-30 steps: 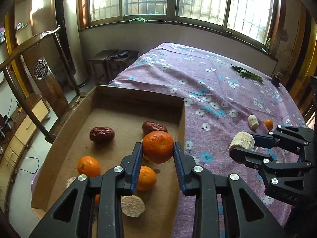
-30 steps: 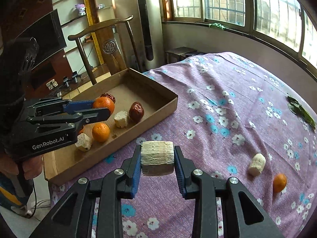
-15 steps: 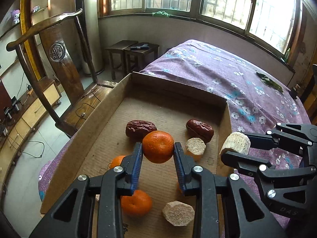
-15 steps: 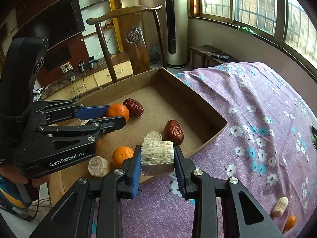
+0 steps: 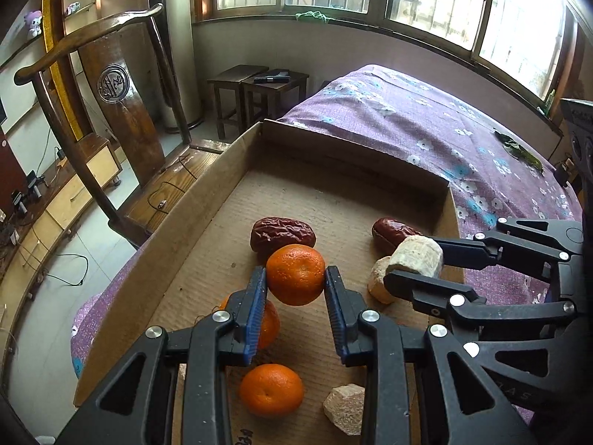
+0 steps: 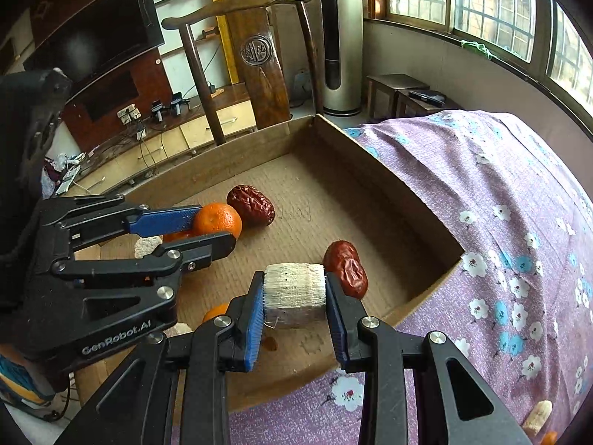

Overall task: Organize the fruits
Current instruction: 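Carry the held orange and yam chunk toward the cardboard box, then open both tools to drop the orange and yam chunk into the box, then withdraw both open tools back toward the last orange and yam chunk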

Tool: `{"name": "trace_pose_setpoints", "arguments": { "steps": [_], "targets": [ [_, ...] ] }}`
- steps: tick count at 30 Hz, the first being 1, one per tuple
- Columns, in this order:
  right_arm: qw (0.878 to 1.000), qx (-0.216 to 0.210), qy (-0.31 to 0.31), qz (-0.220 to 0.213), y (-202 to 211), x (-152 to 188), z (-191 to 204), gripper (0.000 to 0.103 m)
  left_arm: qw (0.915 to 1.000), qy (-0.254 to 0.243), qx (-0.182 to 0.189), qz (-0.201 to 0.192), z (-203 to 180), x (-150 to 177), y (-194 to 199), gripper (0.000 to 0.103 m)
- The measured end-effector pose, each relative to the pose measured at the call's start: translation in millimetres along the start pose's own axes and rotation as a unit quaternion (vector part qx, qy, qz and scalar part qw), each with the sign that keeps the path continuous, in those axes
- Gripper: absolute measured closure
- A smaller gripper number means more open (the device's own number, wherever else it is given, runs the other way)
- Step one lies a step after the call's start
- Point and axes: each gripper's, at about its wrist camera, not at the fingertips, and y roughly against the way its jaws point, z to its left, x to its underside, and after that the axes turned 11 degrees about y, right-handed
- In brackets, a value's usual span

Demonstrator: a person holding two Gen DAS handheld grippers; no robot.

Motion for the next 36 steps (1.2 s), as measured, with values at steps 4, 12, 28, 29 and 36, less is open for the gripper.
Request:
{"name": "trace_pose_setpoints", "arguments": {
  "steps": [4,12,28,29,36],
  "targets": [
    [1.0,-0.001,0.002,0.005,-8,-6,0,0.069,0.9999,0.002,-0.01,-0.003,0,-1,-1,0.073],
    [1.0,0.011,-0.013,0.0,-5,-2,-4,0.052,0.9998,0.012,-0.015,-0.009,4,-3,0,0.07],
    [0.997,0.03,-0.057,-0.04,59,42,-6,0.017,0.9989,0.02,-0.002,-0.042,-8,6,28,0.035],
    [0.997,0.033,-0.063,-0.043,65,48,-7,0.016,0.9989,0.016,0.004,-0.043,-13,7,30,0.035],
    [0.99,0.077,-0.108,-0.041,105,97,-19,0.012,0.9979,-0.015,0.041,-0.047,-52,20,42,0.031]
  ]
}}
